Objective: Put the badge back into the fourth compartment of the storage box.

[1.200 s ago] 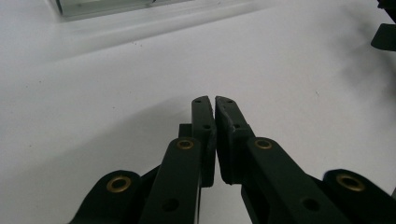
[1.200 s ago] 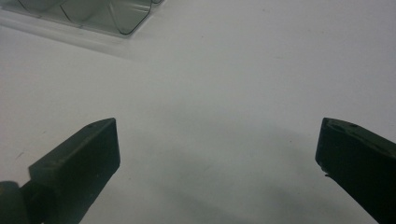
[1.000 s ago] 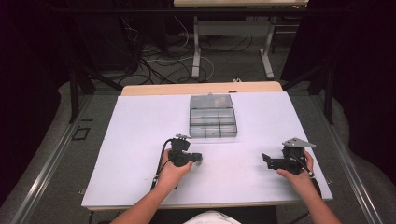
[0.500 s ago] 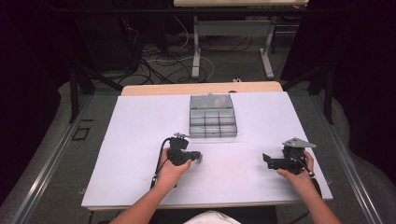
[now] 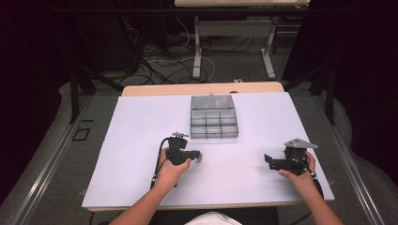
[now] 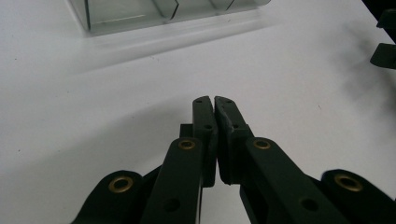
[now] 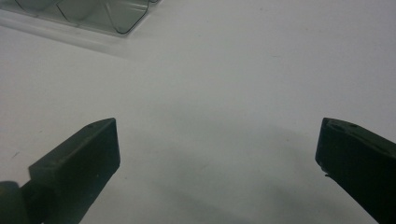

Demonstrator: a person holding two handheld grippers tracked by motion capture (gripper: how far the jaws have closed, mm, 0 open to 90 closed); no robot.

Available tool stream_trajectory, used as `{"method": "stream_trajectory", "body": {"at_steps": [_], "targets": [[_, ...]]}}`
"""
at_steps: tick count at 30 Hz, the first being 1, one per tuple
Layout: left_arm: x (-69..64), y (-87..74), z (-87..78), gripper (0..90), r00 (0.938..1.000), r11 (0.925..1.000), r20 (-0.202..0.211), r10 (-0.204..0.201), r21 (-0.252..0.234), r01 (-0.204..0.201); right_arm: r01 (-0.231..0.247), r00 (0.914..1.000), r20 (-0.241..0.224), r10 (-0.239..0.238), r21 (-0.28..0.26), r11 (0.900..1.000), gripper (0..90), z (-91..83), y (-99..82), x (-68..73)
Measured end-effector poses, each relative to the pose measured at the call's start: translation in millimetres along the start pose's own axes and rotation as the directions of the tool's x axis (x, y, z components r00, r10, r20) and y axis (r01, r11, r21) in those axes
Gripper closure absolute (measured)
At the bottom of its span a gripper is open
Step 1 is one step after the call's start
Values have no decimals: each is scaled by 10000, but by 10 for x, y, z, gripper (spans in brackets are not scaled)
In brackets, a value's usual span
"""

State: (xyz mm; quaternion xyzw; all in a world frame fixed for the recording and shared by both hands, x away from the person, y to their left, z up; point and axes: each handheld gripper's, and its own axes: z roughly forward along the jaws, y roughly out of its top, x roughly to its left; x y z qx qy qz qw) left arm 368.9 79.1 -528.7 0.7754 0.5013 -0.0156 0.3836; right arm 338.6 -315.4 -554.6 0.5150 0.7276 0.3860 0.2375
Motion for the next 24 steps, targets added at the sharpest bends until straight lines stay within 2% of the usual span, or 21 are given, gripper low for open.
{"method": "stream_trajectory", "body": {"at_steps": [1,4,8,9,14,16,17,22,24], "targets": [[1,-2,5,883,10000,9999,-32,-81,-131,81,0,10000,0,0,0,10000,0,0,0,0],[26,7,-9,883,9999,10000,-68,-83,-51,82,5,10000,-3,-5,-5,10000,0,2,-1,-2],[49,21,-15,883,9998,9997,-97,-174,-147,173,-6,10000,-3,6,-2,10000,0,0,0,0],[47,22,-9,883,9993,9990,-177,-316,-310,310,-6,10000,-2,6,-1,10000,0,-1,0,-1],[96,47,-40,883,9988,9984,-178,-448,-347,442,48,10000,32,-48,-20,10000,0,1,-2,-9],[108,49,-42,883,9989,9983,-211,-414,-424,404,-21,10000,19,21,-3,10000,0,0,-1,-4],[117,52,-51,883,9980,9968,-260,-584,-562,568,39,10000,35,-39,-15,10000,0,0,-2,-9],[170,75,-85,883,9979,9964,-210,-620,-584,607,-17,10000,20,17,0,10000,0,-2,0,-4],[181,78,-86,882,9972,9952,-300,-678,-732,655,-17,10000,18,17,2,10000,0,-2,0,-4]]}}
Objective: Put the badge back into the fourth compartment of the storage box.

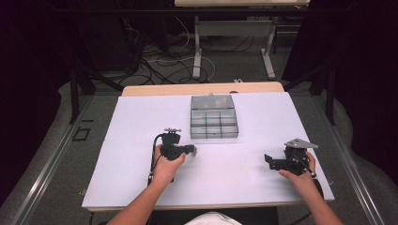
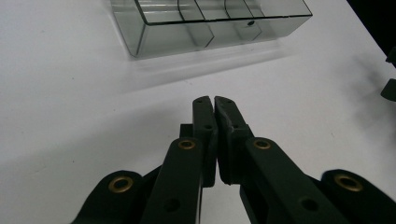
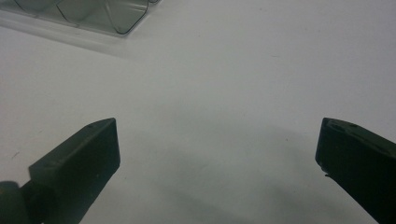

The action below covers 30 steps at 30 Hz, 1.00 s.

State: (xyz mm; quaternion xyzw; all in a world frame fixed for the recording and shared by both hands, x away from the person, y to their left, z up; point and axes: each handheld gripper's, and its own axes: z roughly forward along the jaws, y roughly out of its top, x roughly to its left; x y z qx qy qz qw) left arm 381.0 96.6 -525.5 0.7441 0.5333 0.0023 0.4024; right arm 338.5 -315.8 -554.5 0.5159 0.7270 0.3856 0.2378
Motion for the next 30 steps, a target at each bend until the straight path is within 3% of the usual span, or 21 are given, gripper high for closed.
{"method": "stream_trajectory", "body": {"at_steps": [20,30], "targets": [[82,86,-87,882,9987,9969,-4,-514,-600,512,18,10000,79,-18,-73,10000,0,2,-4,-6],[83,169,-146,883,9992,9967,64,-392,-705,396,16,10000,0,-16,-24,10000,0,0,-8,-13]]}}
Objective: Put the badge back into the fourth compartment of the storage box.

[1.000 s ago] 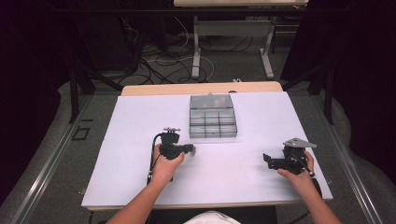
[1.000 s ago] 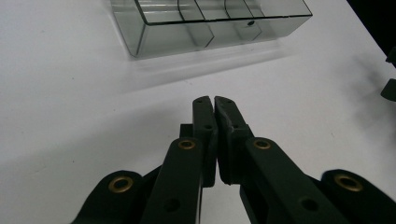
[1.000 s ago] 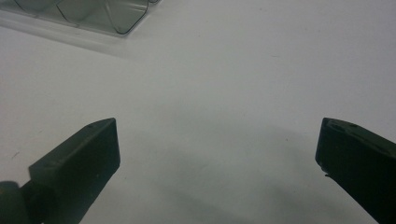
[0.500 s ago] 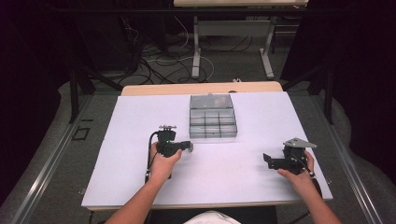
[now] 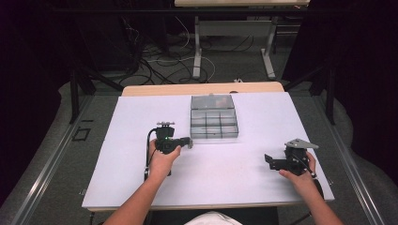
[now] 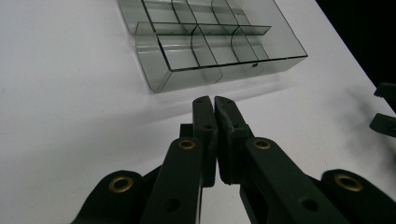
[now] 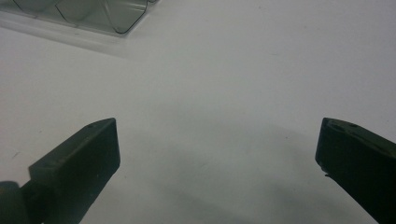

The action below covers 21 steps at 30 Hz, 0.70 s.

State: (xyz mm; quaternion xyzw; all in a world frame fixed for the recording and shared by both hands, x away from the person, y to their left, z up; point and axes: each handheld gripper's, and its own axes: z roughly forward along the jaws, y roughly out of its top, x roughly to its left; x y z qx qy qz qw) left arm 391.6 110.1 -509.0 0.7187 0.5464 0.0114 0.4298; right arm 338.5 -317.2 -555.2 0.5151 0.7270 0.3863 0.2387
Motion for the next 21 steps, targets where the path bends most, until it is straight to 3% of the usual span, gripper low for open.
{"method": "stream_trajectory", "body": {"at_steps": [21], "targets": [[-73,179,-44,883,10000,9993,-58,69,-360,-71,-34,10000,22,34,0,10000,0,3,-5,-4]]}}
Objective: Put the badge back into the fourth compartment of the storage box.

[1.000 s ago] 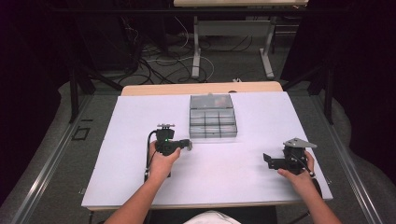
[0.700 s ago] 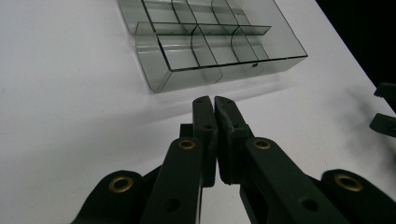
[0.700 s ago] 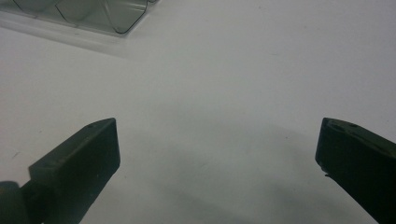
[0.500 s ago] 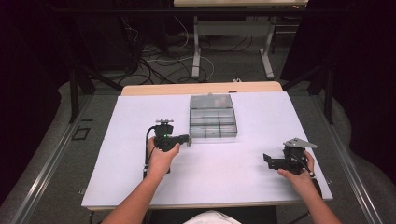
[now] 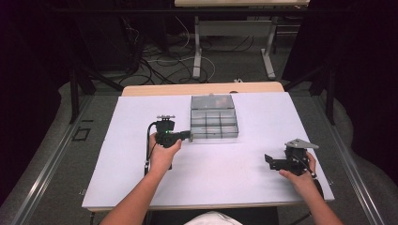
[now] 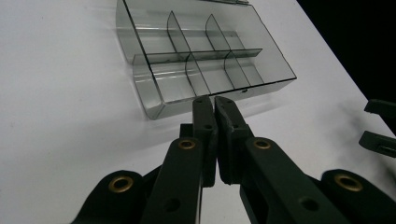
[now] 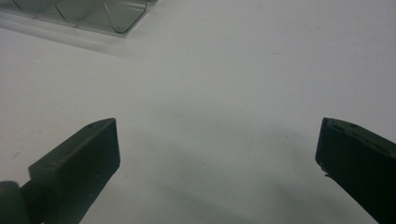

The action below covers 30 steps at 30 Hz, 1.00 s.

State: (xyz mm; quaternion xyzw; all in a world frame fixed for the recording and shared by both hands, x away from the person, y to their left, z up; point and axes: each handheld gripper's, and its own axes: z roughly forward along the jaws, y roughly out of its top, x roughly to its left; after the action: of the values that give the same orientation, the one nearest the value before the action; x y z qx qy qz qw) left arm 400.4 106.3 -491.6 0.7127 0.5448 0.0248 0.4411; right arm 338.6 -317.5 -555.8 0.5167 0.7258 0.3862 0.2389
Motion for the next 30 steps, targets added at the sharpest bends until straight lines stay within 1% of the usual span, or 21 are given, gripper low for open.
{"method": "stream_trajectory", "body": {"at_steps": [1,2,4,10,14,15,16,19,20,21,22,23,24,28,30], "targets": [[-7,18,-8,882,10000,10000,-2,20,47,-20,0,10000,3,0,0,10000,0,0,0,0],[-19,38,-3,883,10000,10000,-28,33,-64,-33,18,10000,-8,-18,9,10000,0,-2,0,-2],[-29,51,-2,883,10000,9999,-22,-6,-104,6,24,10000,-6,-24,5,10000,0,-2,-1,-4],[-58,129,13,883,10000,9999,-34,58,-151,-58,-5,10000,-7,5,6,10000,0,-2,0,-3],[-71,174,35,883,10000,9996,-39,-12,-277,10,-4,10000,-13,4,14,10000,0,-2,-1,-4],[-69,186,30,883,10000,9999,-37,28,-165,-28,1,10000,-10,-1,11,10000,0,-2,-1,-4],[-77,195,46,883,10000,9996,-78,-29,-290,27,1,10000,-10,-1,11,10000,0,-2,-1,-4],[-85,222,62,883,10000,9993,-62,-70,-355,68,32,10000,-6,-32,2,10000,0,0,-2,-8],[-82,235,57,883,10000,9997,-52,-3,-251,2,-10,10000,-19,10,10,10000,0,-2,-1,-5],[-92,238,70,883,9999,9992,-57,-123,-368,120,-13,10000,-16,13,13,10000,0,-2,-1,-3],[-92,242,75,883,9999,9991,-63,-120,-400,117,-21,10000,-22,21,16,10000,0,-4,-1,-1],[-89,256,81,883,9999,9993,-129,-85,-368,80,-58,10000,-31,58,25,10000,0,-5,-1,3],[-90,259,91,883,9998,9990,-125,-148,-421,143,-37,10000,-36,37,15,10000,0,-4,-2,3],[-75,271,108,883,9997,9988,-160,-190,-445,183,-44,10000,-43,44,26,10000,0,-3,-4,5],[-54,279,123,882,9995,9989,-161,-263,-394,257,-77,10000,-50,77,57,10000,0,1,-6,11]]}}
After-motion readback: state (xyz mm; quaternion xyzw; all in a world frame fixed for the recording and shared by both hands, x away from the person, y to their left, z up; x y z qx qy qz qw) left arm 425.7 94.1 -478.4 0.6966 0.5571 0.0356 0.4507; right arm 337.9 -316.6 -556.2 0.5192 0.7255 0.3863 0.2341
